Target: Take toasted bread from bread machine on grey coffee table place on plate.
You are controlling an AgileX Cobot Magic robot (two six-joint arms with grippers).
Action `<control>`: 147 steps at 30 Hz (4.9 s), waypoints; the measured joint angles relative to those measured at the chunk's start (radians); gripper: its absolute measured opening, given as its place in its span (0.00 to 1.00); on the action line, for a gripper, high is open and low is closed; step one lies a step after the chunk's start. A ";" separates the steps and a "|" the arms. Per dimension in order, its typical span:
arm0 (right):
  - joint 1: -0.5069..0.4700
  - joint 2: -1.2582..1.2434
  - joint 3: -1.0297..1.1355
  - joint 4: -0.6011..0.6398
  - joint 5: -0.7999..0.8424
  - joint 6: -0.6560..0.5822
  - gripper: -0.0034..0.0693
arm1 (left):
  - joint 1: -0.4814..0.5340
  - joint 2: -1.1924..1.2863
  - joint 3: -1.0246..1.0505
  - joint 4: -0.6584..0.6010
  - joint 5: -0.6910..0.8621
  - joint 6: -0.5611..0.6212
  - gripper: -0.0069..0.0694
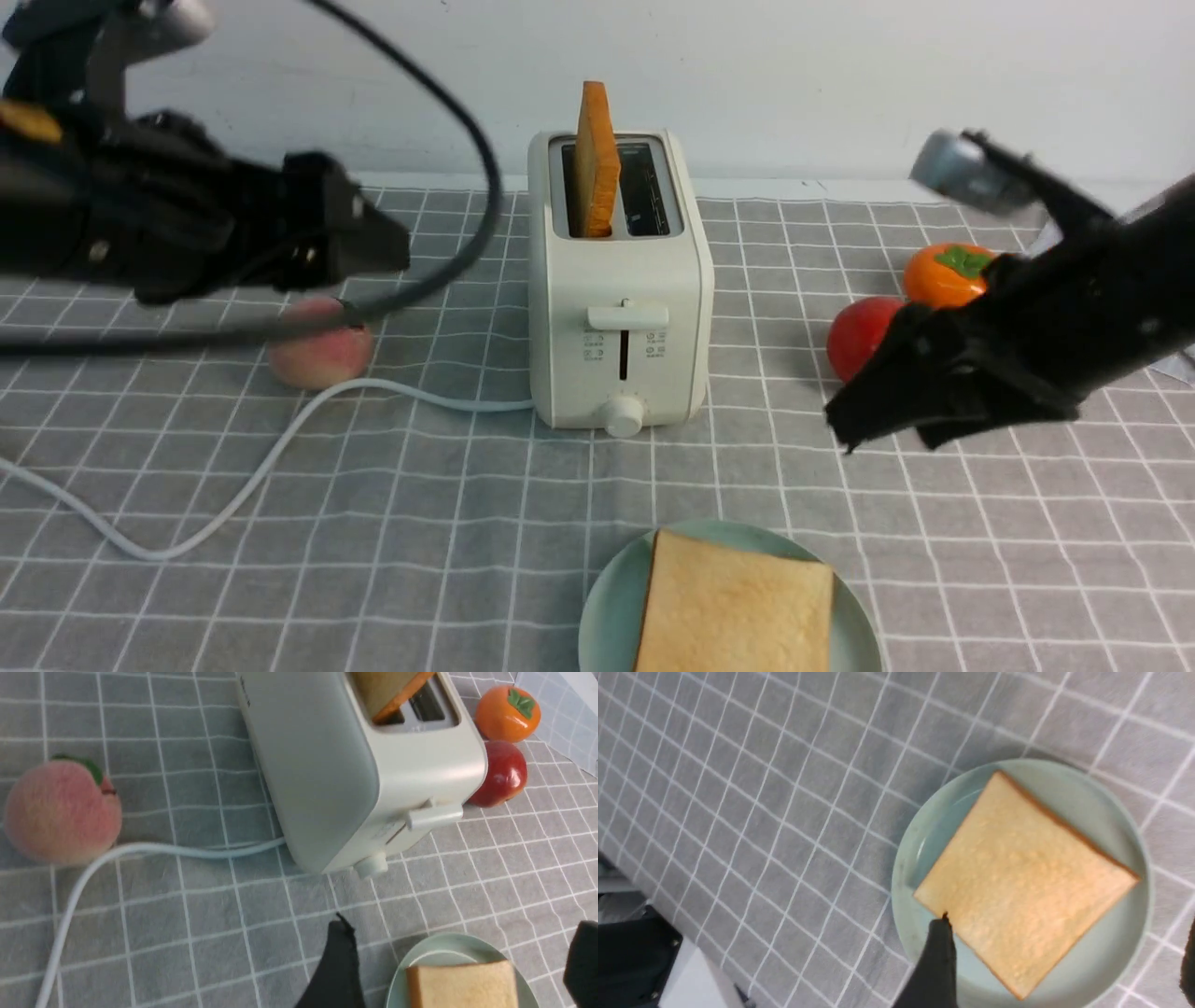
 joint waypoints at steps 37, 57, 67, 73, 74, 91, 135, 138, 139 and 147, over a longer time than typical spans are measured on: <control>0.000 -0.379 0.269 -0.110 -0.042 0.132 0.68 | -0.291 0.850 -0.929 0.749 0.082 -0.467 0.22; 0.000 -0.379 0.269 -0.095 -0.049 0.088 0.68 | -0.289 0.440 -0.802 0.064 0.502 0.013 0.11; 0.000 -0.379 0.269 -0.100 -0.078 0.088 0.68 | -0.322 0.526 -0.279 -0.357 0.478 0.365 0.11; 0.000 -0.379 0.269 -0.093 -0.094 0.088 0.68 | -0.321 0.589 -0.175 -0.360 0.376 0.386 0.11; 0.000 -0.379 0.269 -0.084 -0.099 0.088 0.68 | -0.321 0.594 -0.171 -0.365 0.336 0.387 0.12; 0.000 -0.379 0.269 -0.041 -0.100 0.088 0.56 | -0.321 0.580 -0.168 -0.246 0.121 0.348 0.76; 0.000 -1.091 0.955 -0.056 -0.854 -0.091 0.02 | -0.230 -1.037 0.719 0.248 0.160 -0.369 0.07; 0.000 -1.151 1.013 -0.056 -0.862 -0.091 0.02 | -0.230 -1.097 0.769 0.362 0.041 -0.367 0.07; 0.000 -1.169 1.031 -0.055 -0.865 -0.091 0.03 | -0.230 -1.111 0.787 0.404 -0.006 -0.367 0.07; 0.000 -1.196 1.069 -0.055 -0.855 -0.091 0.03 | -0.230 -1.122 0.841 0.502 -0.093 -0.367 0.07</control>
